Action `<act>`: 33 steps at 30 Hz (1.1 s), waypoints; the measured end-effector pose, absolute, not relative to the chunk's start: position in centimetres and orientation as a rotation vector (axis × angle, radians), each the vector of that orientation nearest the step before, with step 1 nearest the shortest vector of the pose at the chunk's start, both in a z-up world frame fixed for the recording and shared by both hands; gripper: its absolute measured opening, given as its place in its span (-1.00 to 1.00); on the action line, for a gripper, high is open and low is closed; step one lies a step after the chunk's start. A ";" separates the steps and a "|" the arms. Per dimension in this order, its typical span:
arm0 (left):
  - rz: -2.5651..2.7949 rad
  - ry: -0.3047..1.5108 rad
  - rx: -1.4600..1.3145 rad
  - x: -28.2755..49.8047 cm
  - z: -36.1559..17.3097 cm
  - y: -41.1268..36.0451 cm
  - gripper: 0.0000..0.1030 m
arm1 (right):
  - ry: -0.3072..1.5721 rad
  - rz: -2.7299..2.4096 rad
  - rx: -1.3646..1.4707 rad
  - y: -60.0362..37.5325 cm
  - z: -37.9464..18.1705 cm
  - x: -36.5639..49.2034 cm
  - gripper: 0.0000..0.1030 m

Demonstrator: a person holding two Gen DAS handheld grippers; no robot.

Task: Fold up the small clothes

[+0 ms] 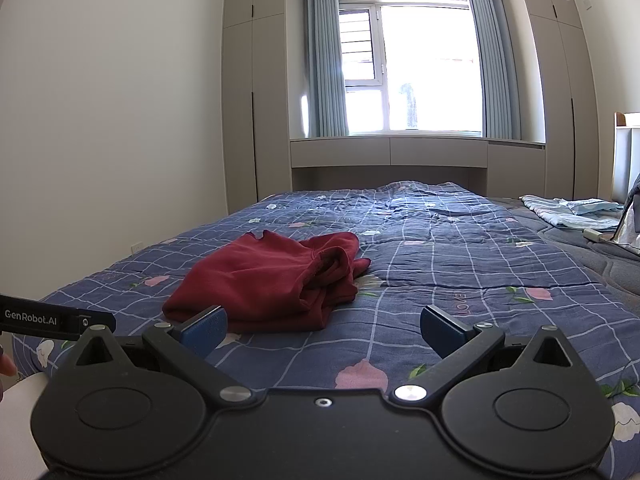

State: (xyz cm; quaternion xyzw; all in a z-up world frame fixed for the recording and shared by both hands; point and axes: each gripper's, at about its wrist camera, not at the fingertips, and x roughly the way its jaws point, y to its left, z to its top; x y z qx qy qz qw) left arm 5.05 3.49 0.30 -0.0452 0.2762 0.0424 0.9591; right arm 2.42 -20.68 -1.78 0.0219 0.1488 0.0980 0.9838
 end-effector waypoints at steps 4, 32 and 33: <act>0.086 0.560 -0.091 5.0 0.3 3.5 0.99 | 0.300 0.197 0.044 -20.7 -1.8 2.4 0.99; 0.121 0.585 -0.070 4.9 0.1 2.8 0.99 | 0.302 0.197 0.045 -20.6 -1.8 2.4 0.99; 0.121 0.586 -0.070 4.9 0.1 2.9 0.99 | 0.301 0.197 0.044 -20.7 -1.8 2.5 0.99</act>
